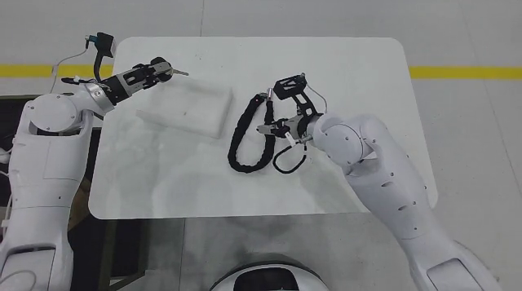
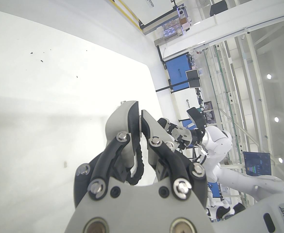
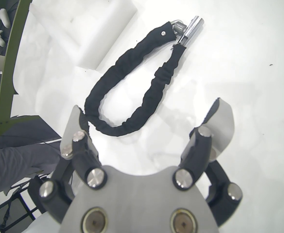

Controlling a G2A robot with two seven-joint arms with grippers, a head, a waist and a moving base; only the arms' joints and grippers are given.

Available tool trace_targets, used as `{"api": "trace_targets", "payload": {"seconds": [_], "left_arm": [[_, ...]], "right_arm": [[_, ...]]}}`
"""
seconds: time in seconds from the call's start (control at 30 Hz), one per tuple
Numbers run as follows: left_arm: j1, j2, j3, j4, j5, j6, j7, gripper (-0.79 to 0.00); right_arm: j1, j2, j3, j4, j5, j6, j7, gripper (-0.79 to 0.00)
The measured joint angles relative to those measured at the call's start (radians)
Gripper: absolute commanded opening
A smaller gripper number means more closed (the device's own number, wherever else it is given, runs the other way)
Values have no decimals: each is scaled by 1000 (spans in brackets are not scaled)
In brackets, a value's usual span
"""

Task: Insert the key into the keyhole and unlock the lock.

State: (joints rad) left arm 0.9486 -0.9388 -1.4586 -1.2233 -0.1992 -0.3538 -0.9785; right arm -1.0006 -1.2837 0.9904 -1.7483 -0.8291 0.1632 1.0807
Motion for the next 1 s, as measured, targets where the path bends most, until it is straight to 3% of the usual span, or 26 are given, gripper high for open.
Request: {"api": "trace_targets", "payload": {"seconds": [0.13, 0.27, 0.43, 0.47, 0.5, 0.57, 0.63, 0.67, 0.7, 0.77, 1.0], "left_arm": [[0, 0, 0, 0, 0, 0, 0, -785], [0, 0, 0, 0, 0, 0, 0, -785], [0, 0, 0, 0, 0, 0, 0, -785], [0, 0, 0, 0, 0, 0, 0, -785], [0, 0, 0, 0, 0, 0, 0, -785], [0, 0, 0, 0, 0, 0, 0, -785], [0, 0, 0, 0, 0, 0, 0, -785], [0, 0, 0, 0, 0, 0, 0, -785], [0, 0, 0, 0, 0, 0, 0, -785], [0, 0, 0, 0, 0, 0, 0, -785], [0, 0, 0, 0, 0, 0, 0, -785]], "right_arm": [[-5, 1, 5, -3, -4, 5, -5, 0], [-91, -7, 27, -7, -59, 79, -65, 0], [81, -67, -69, 160, -54, 137, -18, 0], [114, -81, -88, 192, -48, 147, -14, -120], [145, -95, -104, 221, -39, 159, -11, -179], [207, -126, -134, 285, -13, 185, 5, -172], [257, -154, -167, 338, -34, 195, 18, -354], [274, -165, -181, 360, -55, 197, 21, -413], [288, -176, -195, 381, -77, 196, 25, -422], [309, -201, -214, 431, -101, 192, 39, -610], [341, -269, -269, 562, -251, 224, 24, -539]]}}
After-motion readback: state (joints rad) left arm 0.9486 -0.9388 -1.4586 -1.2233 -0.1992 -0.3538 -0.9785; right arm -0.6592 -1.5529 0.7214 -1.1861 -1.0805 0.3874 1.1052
